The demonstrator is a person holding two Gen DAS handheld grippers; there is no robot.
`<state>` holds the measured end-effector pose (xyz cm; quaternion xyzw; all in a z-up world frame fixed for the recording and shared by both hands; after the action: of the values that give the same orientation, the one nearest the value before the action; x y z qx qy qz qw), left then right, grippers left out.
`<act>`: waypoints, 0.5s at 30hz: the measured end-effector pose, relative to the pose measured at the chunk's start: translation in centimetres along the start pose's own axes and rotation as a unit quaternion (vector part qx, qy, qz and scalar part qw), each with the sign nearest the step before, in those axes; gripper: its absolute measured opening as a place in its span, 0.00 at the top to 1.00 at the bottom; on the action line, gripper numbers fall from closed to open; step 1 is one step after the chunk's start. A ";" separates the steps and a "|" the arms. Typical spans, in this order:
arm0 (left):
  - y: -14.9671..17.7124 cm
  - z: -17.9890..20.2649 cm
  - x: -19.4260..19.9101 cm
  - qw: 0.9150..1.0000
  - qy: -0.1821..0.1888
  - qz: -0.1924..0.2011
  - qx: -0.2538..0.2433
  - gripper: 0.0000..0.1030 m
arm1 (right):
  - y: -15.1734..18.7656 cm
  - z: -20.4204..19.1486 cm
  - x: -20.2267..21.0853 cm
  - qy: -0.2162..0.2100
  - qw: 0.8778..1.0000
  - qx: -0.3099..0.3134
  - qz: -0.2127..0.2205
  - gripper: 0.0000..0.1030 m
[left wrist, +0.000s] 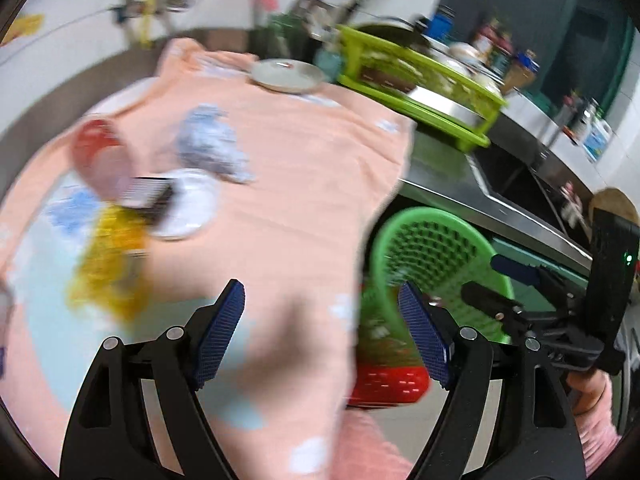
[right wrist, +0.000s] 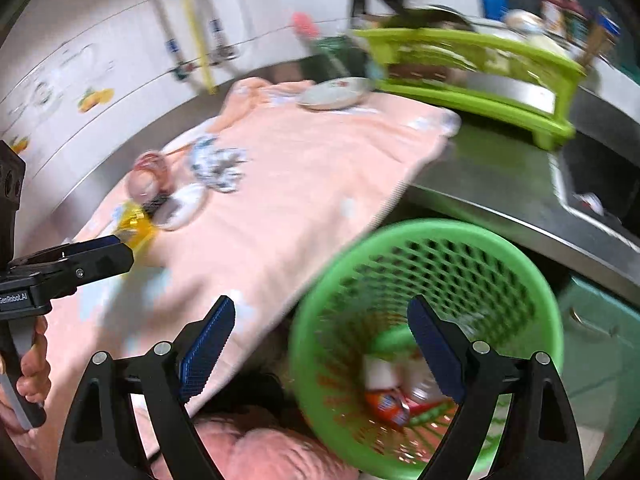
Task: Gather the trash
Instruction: 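Grasp the red printed cup with the right tool while the left grasps the milk can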
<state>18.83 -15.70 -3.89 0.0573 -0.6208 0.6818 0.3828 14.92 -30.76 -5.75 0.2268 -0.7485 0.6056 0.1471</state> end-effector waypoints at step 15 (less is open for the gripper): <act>-1.5 -20.4 10.5 0.980 -0.194 0.034 0.014 0.24 | -4.1 -13.4 -6.1 -0.106 0.992 0.060 -0.021 0.18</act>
<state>20.47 7.12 -1.43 0.1722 -0.6751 0.6792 0.2309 21.51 -17.39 -2.35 0.3137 -0.7170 0.6189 0.0661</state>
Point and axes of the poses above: each gripper's, at about its wrist camera, not at the fingertips, and x roughly against the way its jaws point, z to its right, y to its underside, the point moved 7 cm from there along -x, roughly the way its jaws point, and after that the axes turned 15 degrees about z, right-handed, at the moved point
